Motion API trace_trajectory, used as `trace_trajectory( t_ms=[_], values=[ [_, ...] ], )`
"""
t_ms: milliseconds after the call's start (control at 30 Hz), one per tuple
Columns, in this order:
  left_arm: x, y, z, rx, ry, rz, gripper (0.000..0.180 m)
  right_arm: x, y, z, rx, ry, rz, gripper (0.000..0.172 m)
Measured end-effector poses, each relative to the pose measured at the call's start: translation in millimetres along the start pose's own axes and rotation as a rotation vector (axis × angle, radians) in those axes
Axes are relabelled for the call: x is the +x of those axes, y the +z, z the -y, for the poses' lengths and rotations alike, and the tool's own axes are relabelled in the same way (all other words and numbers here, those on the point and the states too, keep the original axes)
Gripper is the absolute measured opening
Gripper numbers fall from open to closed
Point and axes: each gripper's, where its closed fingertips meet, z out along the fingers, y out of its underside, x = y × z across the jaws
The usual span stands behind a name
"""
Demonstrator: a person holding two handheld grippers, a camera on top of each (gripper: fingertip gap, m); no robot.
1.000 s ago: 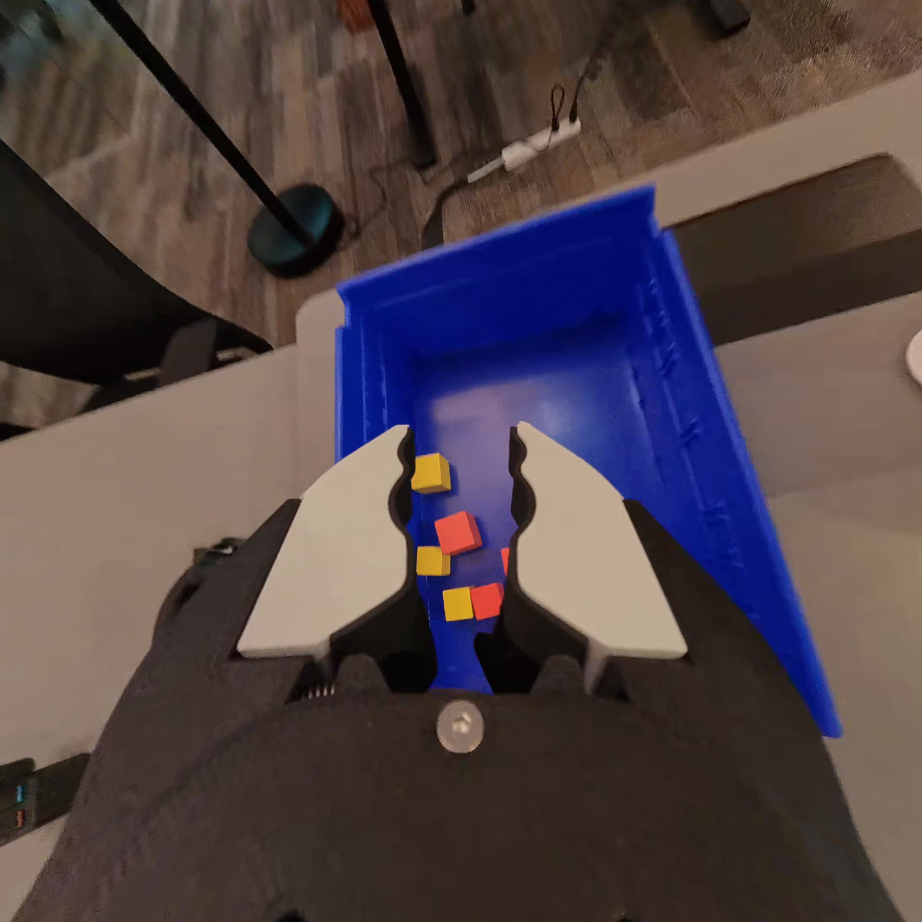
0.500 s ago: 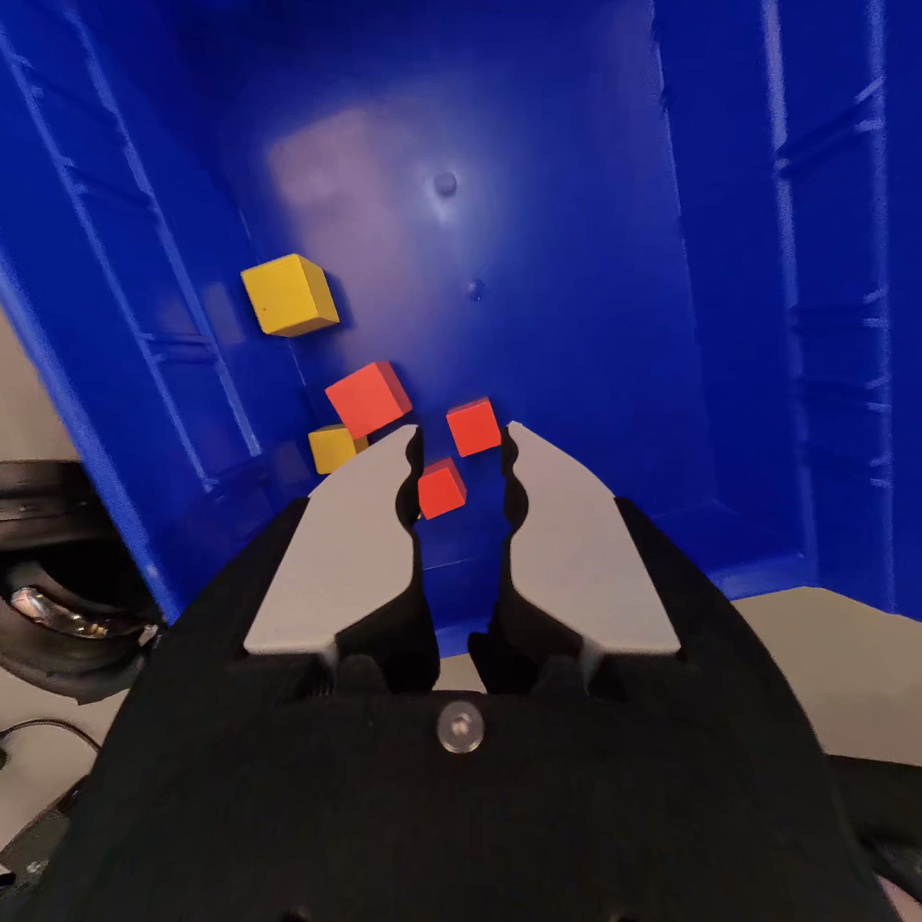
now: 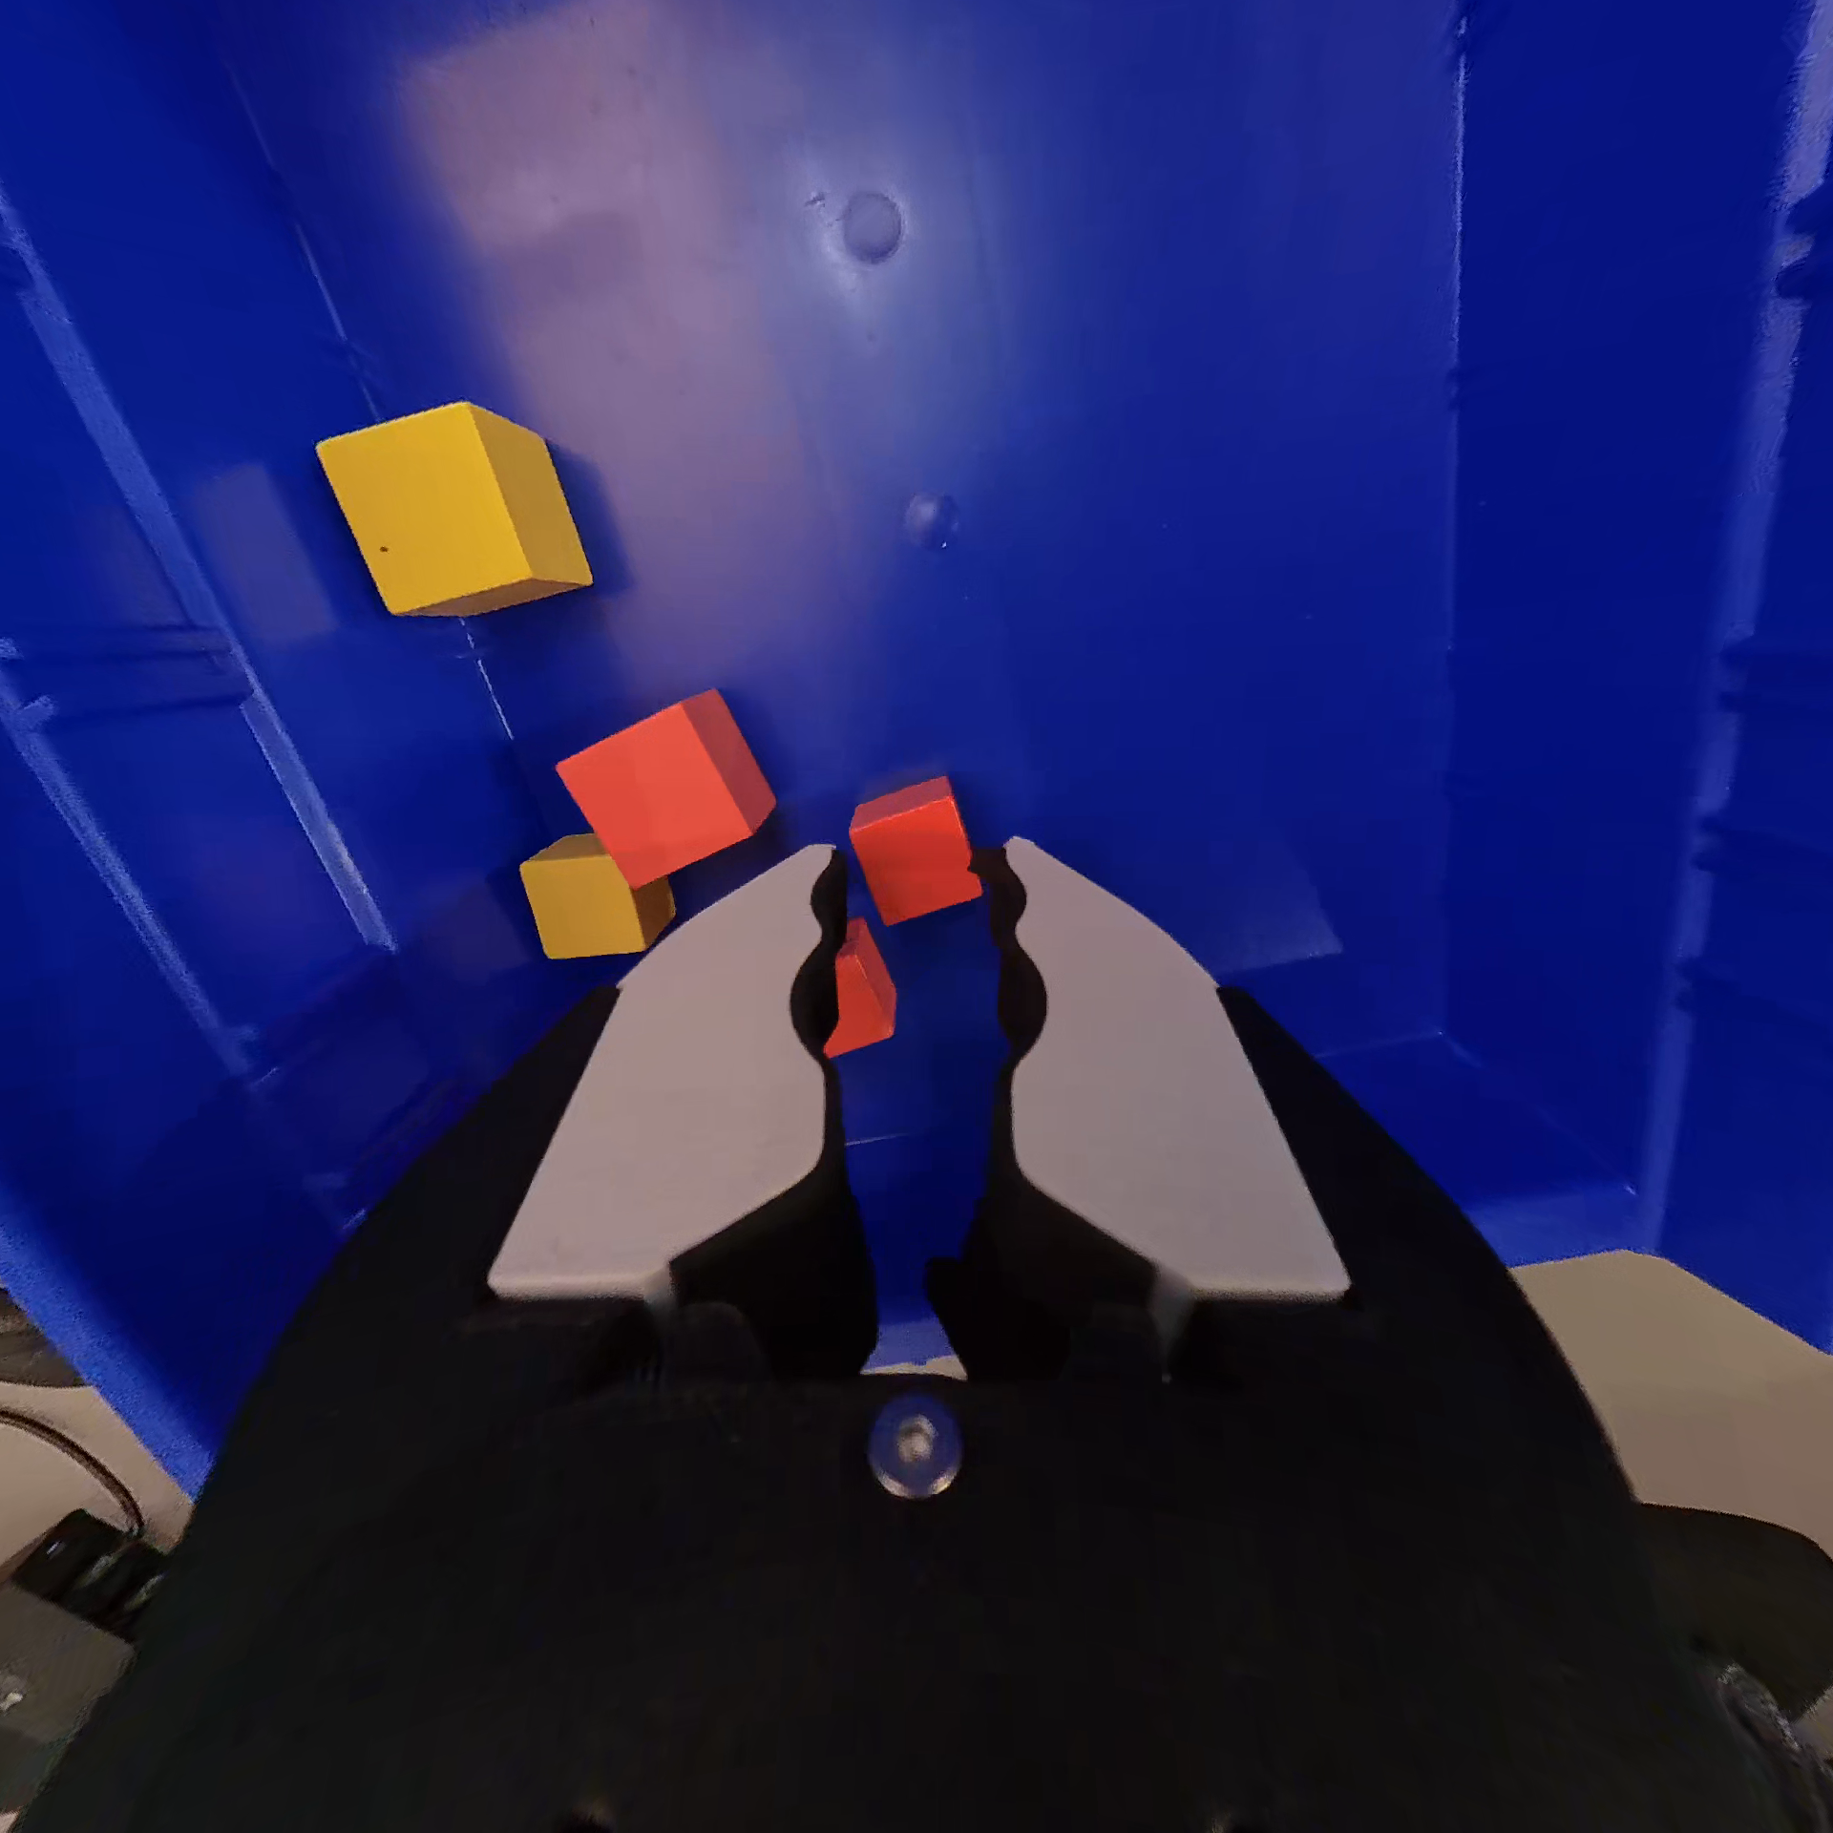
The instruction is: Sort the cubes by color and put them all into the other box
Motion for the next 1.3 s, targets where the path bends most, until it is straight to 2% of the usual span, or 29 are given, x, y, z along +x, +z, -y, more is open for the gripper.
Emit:
trace_trajectory(
  t_ms=[200,333,433,533,667,733,867,933,1000,1067,1167,1300],
  values=[
    [-1,10,-7,-0.045,-0.015,-0.011,0.022,-1,-1,1,0.000,-0.004,0.002,0.003],
    [0,5,2,0.016,-0.014,-0.038,0.023,0,-3,4,0.016,-0.008,-0.001,0.003],
    [11,-21,18,0.149,0.010,-0.095,0.022,-3,-10,14,0.060,-0.035,0.007,0.006],
    [37,-80,44,0.399,0.053,-0.201,0.022,-19,-27,39,0.193,-0.097,0.066,0.019],
    [113,-167,70,0.695,0.237,-0.372,0.022,-57,-58,79,0.397,-0.224,0.139,0.042],
    [159,-201,76,0.796,0.336,-0.466,0.022,-77,-78,101,0.521,-0.301,0.136,0.041],
    [260,-238,78,0.889,0.525,-0.697,0.022,-127,-116,133,0.735,-0.388,0.196,0.042],
    [310,-249,73,0.919,0.620,-0.833,0.022,-148,-127,141,0.802,-0.433,0.196,0.044],
    [354,-258,68,0.927,0.638,-1.039,0.022,-164,-131,145,0.843,-0.460,0.197,0.043],
    [387,-257,63,0.933,0.673,-1.180,0.022,-172,-132,147,0.873,-0.473,0.186,0.045],
    [412,-244,66,0.868,0.613,-1.315,0.022,-179,-132,147,0.898,-0.481,0.186,0.046],
    [427,-233,62,0.818,0.619,-1.388,0.022,-185,-128,145,0.890,-0.498,0.198,0.044]
  ],
)
